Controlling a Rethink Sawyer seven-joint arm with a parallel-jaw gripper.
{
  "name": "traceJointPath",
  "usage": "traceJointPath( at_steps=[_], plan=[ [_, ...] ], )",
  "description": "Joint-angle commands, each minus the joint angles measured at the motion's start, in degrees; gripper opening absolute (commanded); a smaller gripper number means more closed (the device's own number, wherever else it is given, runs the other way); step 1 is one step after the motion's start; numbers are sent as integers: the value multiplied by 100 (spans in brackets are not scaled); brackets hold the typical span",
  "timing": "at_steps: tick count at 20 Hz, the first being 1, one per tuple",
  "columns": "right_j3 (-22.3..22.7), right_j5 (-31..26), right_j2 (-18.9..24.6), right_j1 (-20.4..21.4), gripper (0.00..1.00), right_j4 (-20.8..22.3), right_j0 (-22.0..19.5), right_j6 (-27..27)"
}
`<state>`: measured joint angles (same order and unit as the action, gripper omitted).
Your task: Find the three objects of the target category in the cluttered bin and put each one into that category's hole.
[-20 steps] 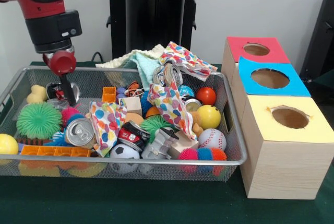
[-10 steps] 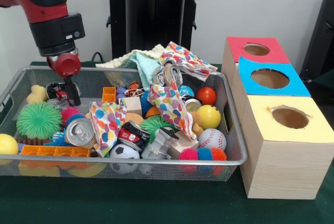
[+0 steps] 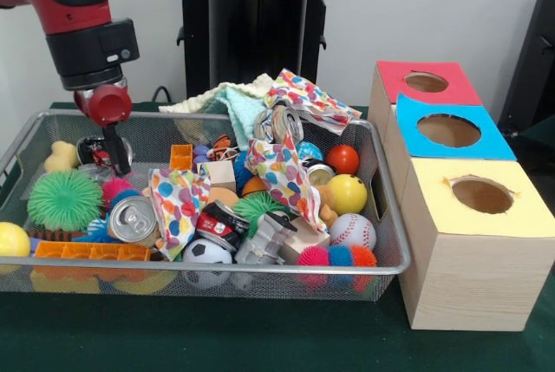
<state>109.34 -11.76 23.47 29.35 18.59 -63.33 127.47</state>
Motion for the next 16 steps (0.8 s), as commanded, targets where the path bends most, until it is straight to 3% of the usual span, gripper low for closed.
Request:
traceJointPath(
  at_steps=[1,16],
  plan=[
    [-561,-44,182,246,100,313,144,-253],
    [-699,-140,285,121,100,326,5,-397]
  ],
)
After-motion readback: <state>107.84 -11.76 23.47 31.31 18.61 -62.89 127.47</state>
